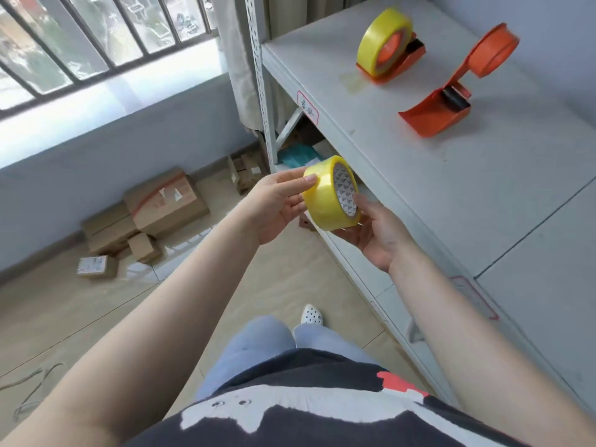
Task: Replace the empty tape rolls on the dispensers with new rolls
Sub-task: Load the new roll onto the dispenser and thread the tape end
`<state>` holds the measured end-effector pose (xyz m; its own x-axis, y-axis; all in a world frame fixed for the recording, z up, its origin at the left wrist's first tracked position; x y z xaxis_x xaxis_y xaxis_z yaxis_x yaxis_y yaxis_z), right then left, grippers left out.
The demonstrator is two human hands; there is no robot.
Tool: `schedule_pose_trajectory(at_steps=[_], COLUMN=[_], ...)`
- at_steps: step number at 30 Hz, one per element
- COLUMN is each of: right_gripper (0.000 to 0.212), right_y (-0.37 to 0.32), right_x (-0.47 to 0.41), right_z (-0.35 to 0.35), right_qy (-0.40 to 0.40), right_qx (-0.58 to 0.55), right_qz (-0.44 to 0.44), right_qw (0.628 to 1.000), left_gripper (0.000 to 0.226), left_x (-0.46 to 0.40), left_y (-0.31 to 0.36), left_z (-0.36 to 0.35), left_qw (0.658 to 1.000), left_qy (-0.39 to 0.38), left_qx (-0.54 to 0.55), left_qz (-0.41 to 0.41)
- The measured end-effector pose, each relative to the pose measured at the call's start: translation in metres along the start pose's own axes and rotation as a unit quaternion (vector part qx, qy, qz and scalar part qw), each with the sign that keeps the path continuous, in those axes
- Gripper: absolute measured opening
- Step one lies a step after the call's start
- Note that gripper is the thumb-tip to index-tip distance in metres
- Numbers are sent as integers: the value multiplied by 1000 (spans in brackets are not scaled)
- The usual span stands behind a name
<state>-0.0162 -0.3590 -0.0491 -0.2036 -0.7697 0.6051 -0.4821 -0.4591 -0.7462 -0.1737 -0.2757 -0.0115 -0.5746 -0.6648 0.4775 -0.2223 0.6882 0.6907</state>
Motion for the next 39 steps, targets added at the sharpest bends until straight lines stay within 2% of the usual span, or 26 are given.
schedule_pose_trajectory(at_steps=[3, 9, 12, 15, 17, 19, 22, 25, 31, 36, 39], right_gripper=[28, 22, 21, 16, 13, 19, 25, 35, 40, 32, 31], right_y=[-23, -54, -68, -81, -93, -109, -128, -138, -153, -173, -184], right_x=[-20, -63, -88, -109, -118, -120, -116, -111, -100, -93, -86], right_z=[-9, -25, -31, -40, -49, -57, -70, -73, -41, -6, 9], right_qy=[-8, 12, 44, 122, 204, 267, 293, 322, 408, 429, 422], right_qx=[3, -46, -82, -57, -20, -15, 12, 27, -11, -61, -43], right_qz=[5, 14, 35, 69, 111, 177, 274, 319, 268, 277, 280], right_qw=[1000, 999, 995, 989, 973, 947, 916, 891, 873, 858, 861], left_gripper=[24, 23, 40, 32, 29, 26, 27, 29, 37, 41, 38], left_x=[-24, -82, -116, -148, -167, -182, -200, -212, -230, -241, -246], left_y=[23, 69, 95, 121, 140, 155, 165, 164, 148, 131, 122], left_z=[0, -1, -3, -5, -7, -12, -29, -52, -99, -134, -154], left_qw=[1000, 997, 993, 985, 978, 971, 961, 950, 924, 909, 902], left_qy=[-18, -62, -89, -118, -140, -159, -190, -222, -264, -276, -288], left_qx=[-1, -26, -49, -89, -125, -151, -177, -203, -269, -308, -319], left_qz=[-1, 33, 59, 84, 89, 95, 100, 87, 56, 44, 45])
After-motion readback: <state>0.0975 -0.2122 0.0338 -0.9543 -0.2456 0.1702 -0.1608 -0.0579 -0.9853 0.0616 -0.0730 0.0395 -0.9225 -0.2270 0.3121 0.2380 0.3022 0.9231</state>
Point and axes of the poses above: each hand's wrist, its own x-axis away from the middle knuckle, its own z-axis out of the back of the hand, y = z × x, the point moved 3 cm from there along -x, towards the middle knuckle, and after that the axes turned 6 degrees about x, right-handed, at the moved point
